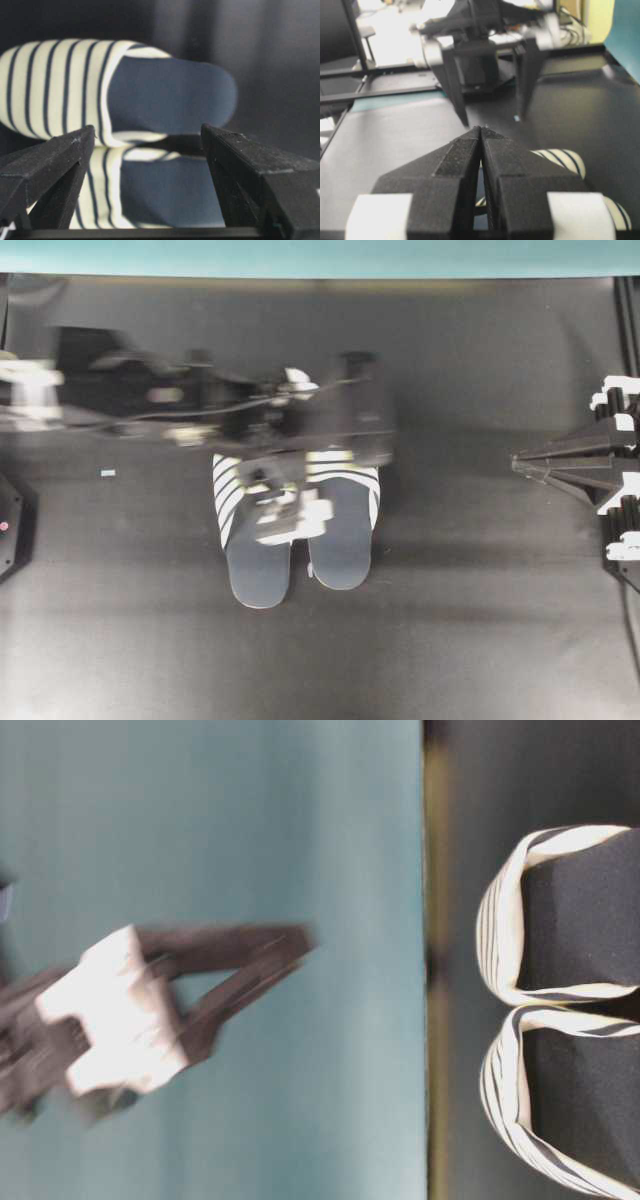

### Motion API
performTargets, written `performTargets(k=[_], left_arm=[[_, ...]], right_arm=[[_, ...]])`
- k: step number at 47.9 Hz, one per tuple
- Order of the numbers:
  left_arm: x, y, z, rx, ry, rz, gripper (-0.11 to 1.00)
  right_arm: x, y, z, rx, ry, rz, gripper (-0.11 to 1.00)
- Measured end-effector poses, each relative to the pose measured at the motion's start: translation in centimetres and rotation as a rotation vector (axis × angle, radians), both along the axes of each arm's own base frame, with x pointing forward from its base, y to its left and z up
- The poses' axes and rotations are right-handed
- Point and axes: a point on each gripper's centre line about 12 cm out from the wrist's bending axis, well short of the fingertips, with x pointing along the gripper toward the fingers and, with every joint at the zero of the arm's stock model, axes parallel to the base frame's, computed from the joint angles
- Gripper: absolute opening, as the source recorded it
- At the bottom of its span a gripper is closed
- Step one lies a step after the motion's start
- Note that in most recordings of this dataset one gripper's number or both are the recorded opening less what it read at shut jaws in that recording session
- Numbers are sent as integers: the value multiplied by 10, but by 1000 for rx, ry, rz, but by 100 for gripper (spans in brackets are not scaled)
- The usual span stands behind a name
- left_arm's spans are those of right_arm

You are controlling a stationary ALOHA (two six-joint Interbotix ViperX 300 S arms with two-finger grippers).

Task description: Arrange the slippers with the left arm.

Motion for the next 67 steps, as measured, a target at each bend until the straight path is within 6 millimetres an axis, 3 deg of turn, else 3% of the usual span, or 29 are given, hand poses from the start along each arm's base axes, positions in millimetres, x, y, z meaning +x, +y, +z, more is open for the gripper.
performTargets(k=[9, 21, 37, 49, 54, 67], left_arm=[[-40, -4, 5, 0, -26, -8, 82], [-90, -6, 12, 5, -234, -21, 82], [-155, -9, -3, -1, -428, -22, 82], [-189, -10, -16, 0, -449, -24, 82], [-199, -10, -13, 0, -479, -23, 81], [-223, -11, 0, 3, -575, -24, 78]], right_arm=[[0, 0, 0, 0, 2, 0, 0], [0, 0, -2, 0, 11, 0, 0], [-1, 0, -7, 0, 23, -1, 0], [-5, 0, -33, -2, 149, 2, 0], [-12, -1, -49, -3, 225, 1, 0], [-37, 2, -65, -6, 355, 25, 0]])
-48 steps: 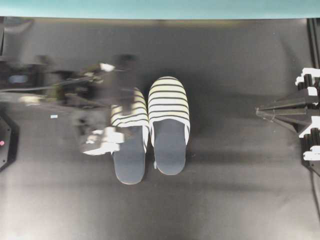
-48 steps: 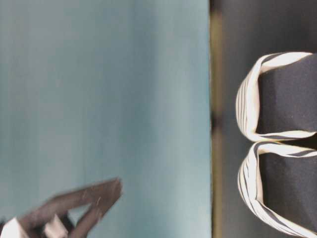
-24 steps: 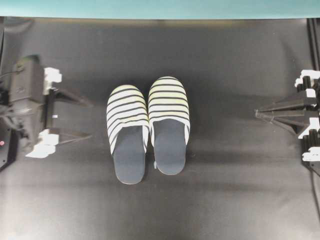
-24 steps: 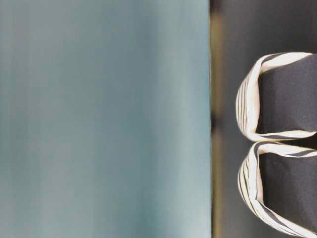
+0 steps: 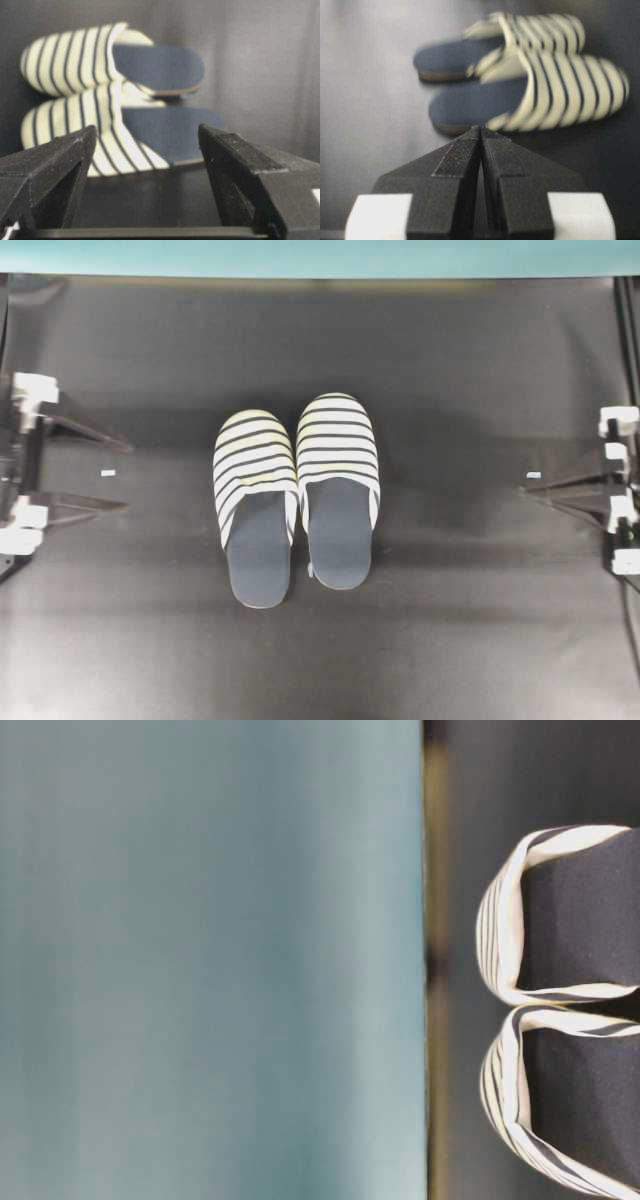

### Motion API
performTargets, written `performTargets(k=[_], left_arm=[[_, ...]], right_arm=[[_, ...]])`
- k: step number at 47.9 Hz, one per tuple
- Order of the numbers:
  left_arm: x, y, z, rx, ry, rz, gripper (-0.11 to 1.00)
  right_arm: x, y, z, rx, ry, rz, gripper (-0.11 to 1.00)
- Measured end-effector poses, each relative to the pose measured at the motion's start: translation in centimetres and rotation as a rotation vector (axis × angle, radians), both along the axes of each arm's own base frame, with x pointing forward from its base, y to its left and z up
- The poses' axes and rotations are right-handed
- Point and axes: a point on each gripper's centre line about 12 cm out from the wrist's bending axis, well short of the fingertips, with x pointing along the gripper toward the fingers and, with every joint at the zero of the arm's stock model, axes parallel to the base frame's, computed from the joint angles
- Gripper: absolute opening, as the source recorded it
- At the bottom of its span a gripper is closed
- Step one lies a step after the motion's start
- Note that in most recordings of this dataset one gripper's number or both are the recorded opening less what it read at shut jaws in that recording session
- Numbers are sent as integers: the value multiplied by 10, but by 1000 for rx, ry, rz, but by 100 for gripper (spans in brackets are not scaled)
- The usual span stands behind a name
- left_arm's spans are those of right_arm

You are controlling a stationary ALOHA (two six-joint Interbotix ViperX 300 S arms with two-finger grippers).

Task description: Arrange the slippers with the left arm.

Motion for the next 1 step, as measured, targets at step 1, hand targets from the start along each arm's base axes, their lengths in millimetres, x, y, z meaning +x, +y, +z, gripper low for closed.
performTargets(k=[1], left_arm=[[-2, 0, 0, 0, -5, 0, 78]], right_arm=[[-2, 0, -1, 0, 6, 1, 0]])
